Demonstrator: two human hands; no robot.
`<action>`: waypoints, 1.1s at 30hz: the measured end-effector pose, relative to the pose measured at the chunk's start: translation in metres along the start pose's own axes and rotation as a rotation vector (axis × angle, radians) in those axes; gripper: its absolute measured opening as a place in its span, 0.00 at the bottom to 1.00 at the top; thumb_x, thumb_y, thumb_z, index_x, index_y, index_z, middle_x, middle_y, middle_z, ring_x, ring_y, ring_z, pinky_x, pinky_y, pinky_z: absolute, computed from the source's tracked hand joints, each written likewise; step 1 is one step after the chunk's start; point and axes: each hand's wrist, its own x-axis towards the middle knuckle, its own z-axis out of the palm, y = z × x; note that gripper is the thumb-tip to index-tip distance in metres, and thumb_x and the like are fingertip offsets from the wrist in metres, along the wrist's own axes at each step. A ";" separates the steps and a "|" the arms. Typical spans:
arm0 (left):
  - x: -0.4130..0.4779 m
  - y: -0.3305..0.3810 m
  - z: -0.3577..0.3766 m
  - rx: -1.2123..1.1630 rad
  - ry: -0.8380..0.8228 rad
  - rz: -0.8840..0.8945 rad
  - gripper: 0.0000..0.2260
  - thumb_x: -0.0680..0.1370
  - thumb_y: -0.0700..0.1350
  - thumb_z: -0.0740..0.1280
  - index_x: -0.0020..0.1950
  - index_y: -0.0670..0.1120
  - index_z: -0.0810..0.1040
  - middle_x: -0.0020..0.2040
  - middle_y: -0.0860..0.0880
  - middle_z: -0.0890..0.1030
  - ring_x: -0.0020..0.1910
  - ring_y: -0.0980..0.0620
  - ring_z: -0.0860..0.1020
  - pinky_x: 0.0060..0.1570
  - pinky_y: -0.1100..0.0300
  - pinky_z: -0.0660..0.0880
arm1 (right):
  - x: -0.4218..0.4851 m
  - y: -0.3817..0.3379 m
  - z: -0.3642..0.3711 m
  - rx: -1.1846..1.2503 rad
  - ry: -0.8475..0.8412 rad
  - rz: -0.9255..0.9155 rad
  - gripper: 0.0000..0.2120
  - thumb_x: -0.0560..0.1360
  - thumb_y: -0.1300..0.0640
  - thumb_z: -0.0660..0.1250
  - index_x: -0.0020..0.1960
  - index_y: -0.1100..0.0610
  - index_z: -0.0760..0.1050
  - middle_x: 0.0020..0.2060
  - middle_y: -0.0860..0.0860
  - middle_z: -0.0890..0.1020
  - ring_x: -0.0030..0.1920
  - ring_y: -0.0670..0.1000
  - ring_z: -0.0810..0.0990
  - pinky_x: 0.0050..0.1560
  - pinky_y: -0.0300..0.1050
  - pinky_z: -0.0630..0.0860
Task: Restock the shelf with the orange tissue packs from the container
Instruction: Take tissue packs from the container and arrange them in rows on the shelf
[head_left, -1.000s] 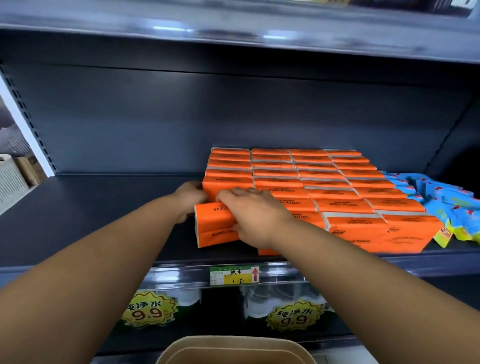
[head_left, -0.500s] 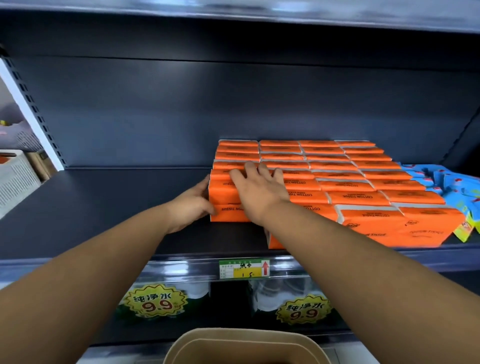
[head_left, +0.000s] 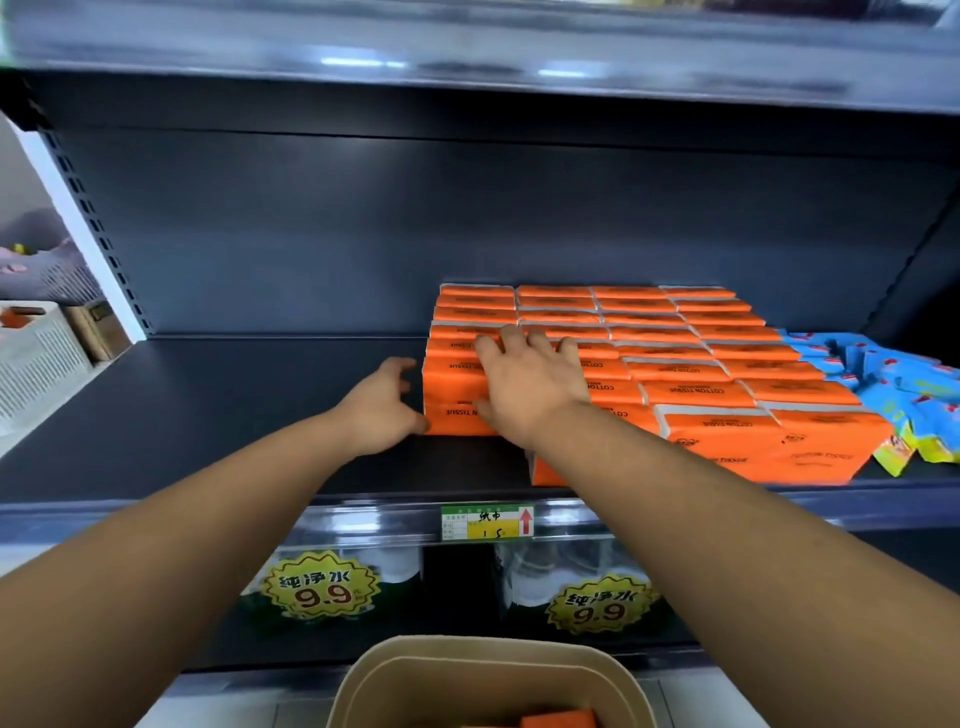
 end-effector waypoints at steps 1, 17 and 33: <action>-0.009 0.001 -0.005 0.087 0.014 0.005 0.39 0.71 0.39 0.75 0.77 0.46 0.58 0.71 0.42 0.69 0.67 0.44 0.71 0.65 0.53 0.71 | -0.007 0.001 -0.003 0.015 0.003 0.004 0.27 0.77 0.47 0.64 0.72 0.51 0.60 0.71 0.55 0.65 0.70 0.60 0.64 0.66 0.63 0.60; -0.164 -0.023 0.046 0.426 0.051 0.146 0.27 0.72 0.45 0.72 0.70 0.48 0.68 0.65 0.46 0.73 0.62 0.47 0.75 0.61 0.53 0.73 | -0.150 -0.044 0.028 0.086 0.007 -0.082 0.26 0.75 0.45 0.65 0.70 0.52 0.63 0.64 0.53 0.70 0.65 0.59 0.68 0.60 0.60 0.60; -0.229 -0.149 0.187 0.673 -0.381 -0.196 0.23 0.77 0.43 0.63 0.72 0.48 0.64 0.69 0.44 0.69 0.65 0.42 0.71 0.63 0.48 0.71 | -0.262 -0.074 0.187 0.149 -0.516 -0.002 0.15 0.78 0.53 0.59 0.64 0.51 0.68 0.64 0.54 0.72 0.66 0.58 0.68 0.64 0.61 0.59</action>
